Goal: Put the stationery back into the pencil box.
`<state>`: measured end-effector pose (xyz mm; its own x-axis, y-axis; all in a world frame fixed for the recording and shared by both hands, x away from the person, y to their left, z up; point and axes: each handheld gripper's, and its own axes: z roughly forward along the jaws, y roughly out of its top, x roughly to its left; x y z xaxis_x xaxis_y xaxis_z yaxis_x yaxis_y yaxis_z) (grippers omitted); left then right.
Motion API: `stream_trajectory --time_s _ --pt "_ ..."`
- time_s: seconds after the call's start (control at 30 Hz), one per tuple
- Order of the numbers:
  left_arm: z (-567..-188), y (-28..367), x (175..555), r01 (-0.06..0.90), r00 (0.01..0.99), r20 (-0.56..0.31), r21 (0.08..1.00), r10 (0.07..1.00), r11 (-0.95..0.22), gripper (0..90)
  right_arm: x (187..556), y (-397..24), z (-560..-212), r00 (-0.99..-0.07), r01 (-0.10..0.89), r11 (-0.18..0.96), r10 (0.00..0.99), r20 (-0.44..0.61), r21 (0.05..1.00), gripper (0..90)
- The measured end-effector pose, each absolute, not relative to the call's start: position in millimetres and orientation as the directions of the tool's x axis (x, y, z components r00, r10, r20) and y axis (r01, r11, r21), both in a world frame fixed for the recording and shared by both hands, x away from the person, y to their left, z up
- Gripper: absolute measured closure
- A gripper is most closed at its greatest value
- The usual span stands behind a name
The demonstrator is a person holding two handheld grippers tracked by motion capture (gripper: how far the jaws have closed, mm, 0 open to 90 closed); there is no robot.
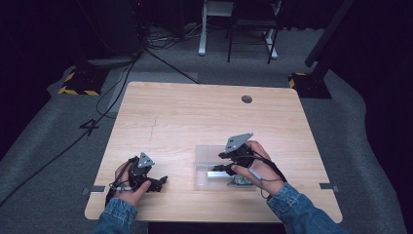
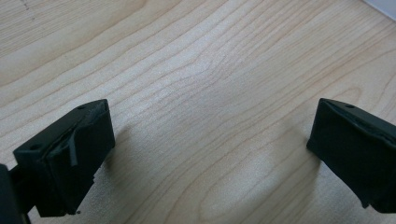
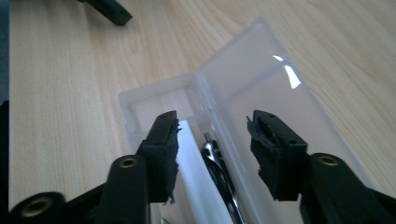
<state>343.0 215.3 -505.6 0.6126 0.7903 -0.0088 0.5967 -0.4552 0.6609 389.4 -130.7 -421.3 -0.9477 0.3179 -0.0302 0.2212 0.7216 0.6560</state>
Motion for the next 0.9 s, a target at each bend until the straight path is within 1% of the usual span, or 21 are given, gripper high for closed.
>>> stream_trajectory --time_s 0.1,0.23,0.47,0.53,0.57,0.6,0.63,0.73,0.83,0.9 --pt "-506 215 343 0.599 0.612 -0.015 0.662 0.791 -0.451 0.5 388 -149 -416 -0.928 0.243 0.698 0.369 -0.048 0.674 44.4" --pt "-506 219 340 0.605 0.606 -0.024 0.663 0.795 -0.441 1.3 387 -169 -408 -0.904 0.269 0.662 0.425 -0.054 0.700 39.9" --pt "-506 229 338 0.613 0.588 -0.025 0.666 0.809 -0.425 1.8 392 -206 -400 -0.854 0.326 0.605 0.519 -0.049 0.726 36.2" --pt "-506 230 339 0.616 0.587 -0.028 0.665 0.809 -0.423 1.8 392 -210 -400 -0.850 0.328 0.602 0.525 -0.051 0.728 36.0" --pt "-506 231 339 0.618 0.582 -0.027 0.664 0.812 -0.421 1.8 394 -221 -400 -0.832 0.349 0.584 0.553 -0.045 0.733 35.4" --pt "-506 231 339 0.618 0.582 -0.027 0.664 0.812 -0.421 1.8 394 -221 -400 -0.832 0.349 0.584 0.553 -0.045 0.733 35.4" --pt "-506 232 340 0.616 0.581 -0.027 0.668 0.813 -0.418 1.7 395 -232 -402 -0.810 0.370 0.570 0.585 -0.046 0.734 33.8" --pt "-506 236 343 0.616 0.583 -0.025 0.665 0.812 -0.422 1.7 396 -247 -403 -0.783 0.400 0.544 0.621 -0.034 0.738 33.3" --pt "-506 238 345 0.620 0.583 -0.029 0.662 0.812 -0.422 1.7 398 -269 -405 -0.744 0.444 0.518 0.668 -0.021 0.731 30.6" --pt "-506 240 346 0.617 0.585 -0.026 0.663 0.811 -0.423 1.7 398 -276 -406 -0.733 0.459 0.511 0.680 -0.016 0.727 29.2"
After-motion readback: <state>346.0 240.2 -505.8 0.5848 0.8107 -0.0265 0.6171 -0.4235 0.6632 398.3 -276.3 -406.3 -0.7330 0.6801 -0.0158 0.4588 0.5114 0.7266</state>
